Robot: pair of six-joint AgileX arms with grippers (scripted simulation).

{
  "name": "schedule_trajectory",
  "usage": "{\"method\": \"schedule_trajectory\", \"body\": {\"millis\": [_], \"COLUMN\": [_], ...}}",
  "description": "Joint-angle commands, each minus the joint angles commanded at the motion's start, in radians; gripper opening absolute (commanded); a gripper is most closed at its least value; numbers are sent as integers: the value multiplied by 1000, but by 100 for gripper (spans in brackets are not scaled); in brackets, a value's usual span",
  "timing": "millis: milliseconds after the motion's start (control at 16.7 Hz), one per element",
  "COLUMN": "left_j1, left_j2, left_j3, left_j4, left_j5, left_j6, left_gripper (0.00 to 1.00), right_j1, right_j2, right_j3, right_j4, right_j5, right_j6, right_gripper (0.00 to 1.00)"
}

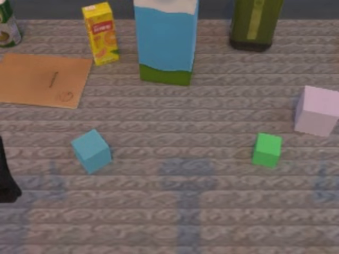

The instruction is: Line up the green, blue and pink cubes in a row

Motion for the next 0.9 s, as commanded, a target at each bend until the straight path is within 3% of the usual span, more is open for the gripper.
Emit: {"method": "schedule_trajectory", "body": {"millis": [420,900], "left_j1": [0,0], "left_j2": [0,0], "left_j3": [0,0], "left_j4": [0,0], "left_j5": [0,0], "left_j6": [0,0], "left_gripper": [100,100], "right_j1": [44,189], "right_j2": [156,921], "right_j3": [154,736], "right_j4": [-107,-527], "right_j5": [-4,0], "right_j6": [-86,-408], "right_gripper": [100,100]}}
